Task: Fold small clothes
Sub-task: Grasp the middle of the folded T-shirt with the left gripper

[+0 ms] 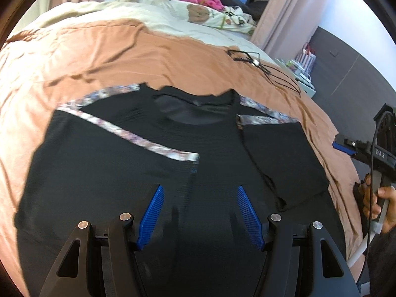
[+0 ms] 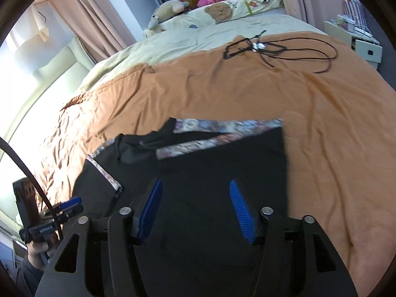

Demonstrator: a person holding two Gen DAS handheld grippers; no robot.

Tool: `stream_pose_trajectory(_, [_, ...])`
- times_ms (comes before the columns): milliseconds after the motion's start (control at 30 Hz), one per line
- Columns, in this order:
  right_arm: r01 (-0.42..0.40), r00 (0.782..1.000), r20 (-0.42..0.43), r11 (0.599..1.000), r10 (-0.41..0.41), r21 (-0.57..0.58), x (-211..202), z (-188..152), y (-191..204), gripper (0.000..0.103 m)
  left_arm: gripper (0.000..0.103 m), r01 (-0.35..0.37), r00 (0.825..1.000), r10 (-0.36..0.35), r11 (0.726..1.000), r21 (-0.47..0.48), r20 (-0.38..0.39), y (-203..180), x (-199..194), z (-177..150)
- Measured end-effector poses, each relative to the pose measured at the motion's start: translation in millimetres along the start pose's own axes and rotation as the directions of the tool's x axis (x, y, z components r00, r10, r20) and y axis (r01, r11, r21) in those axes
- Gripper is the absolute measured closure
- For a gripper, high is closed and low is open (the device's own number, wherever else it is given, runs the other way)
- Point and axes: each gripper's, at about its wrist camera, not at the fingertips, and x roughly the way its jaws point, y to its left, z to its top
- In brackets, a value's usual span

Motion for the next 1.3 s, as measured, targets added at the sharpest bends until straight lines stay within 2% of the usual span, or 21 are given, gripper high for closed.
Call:
stream_pose_trajectory(133, [0.038, 0.999, -0.010, 0.999, -0.038, -0.010, -17, -15, -13, 0.035, 0.039, 0.042, 0.999, -0.042, 0.999, 0.012, -0.025, -32, 16, -6])
stream_pose_trajectory(233, [0.081, 0.996, -0.022, 0.997, -0.081, -0.006, -25, -27, -23, 0.035, 0.039, 0.063, 0.997, -0.062, 0.998, 0.031, -0.046, -55, 28, -10])
stream_pose_trajectory(467, [0.113, 0.993, -0.041, 0.994, -0.113, 0.001, -37, -51, -38, 0.035, 0.039, 0.107, 0.990, -0.104, 0.994, 0.029, -0.090, -91, 56, -18])
stream_pose_trajectory(600, [0.144, 0.987, -0.070, 0.989, -0.146, -0.022, -35, -59, -41, 0.035, 0.039, 0.081, 0.989, -0.073, 0.995, 0.062, -0.128, -104, 74, -21])
stream_pose_trajectory(700, [0.176, 0.979, -0.094, 0.983, -0.180, -0.049, -30, -66, -43, 0.036, 0.052, 0.088, 0.984, -0.081, 0.995, 0.038, -0.162, -106, 87, -24])
stream_pose_trajectory(767, [0.182, 0.976, -0.112, 0.982, -0.187, -0.052, -25, -70, -45, 0.040, 0.082, 0.075, 0.981, -0.068, 0.997, 0.032, -0.182, -108, 93, -28])
stream_pose_trajectory(867, [0.192, 0.971, -0.134, 0.980, -0.196, -0.043, -18, -72, -48, 0.045, 0.096, 0.067, 0.981, -0.059, 0.997, 0.039, -0.185, -112, 92, -34])
stream_pose_trajectory(933, [0.191, 0.972, -0.131, 0.981, -0.193, -0.031, -19, -72, -51, 0.045, 0.097, 0.085, 0.974, -0.081, 0.996, 0.007, -0.212, -112, 87, -40])
stream_pose_trajectory(1133, [0.163, 0.982, -0.100, 0.986, -0.158, 0.042, -25, -72, -66, 0.045, 0.097, 0.108, 0.964, -0.098, 0.994, 0.026, -0.247, -121, 75, -55])
stream_pose_trajectory(1233, [0.161, 0.984, -0.085, 0.985, -0.155, 0.060, -27, -72, -67, 0.045, 0.096, 0.108, 0.963, -0.090, 0.993, 0.056, -0.256, -124, 70, -58])
stream_pose_trajectory(1300, [0.161, 0.985, -0.075, 0.985, -0.156, 0.067, -28, -71, -66, 0.045, 0.092, 0.090, 0.965, -0.064, 0.992, 0.091, -0.255, -124, 64, -58])
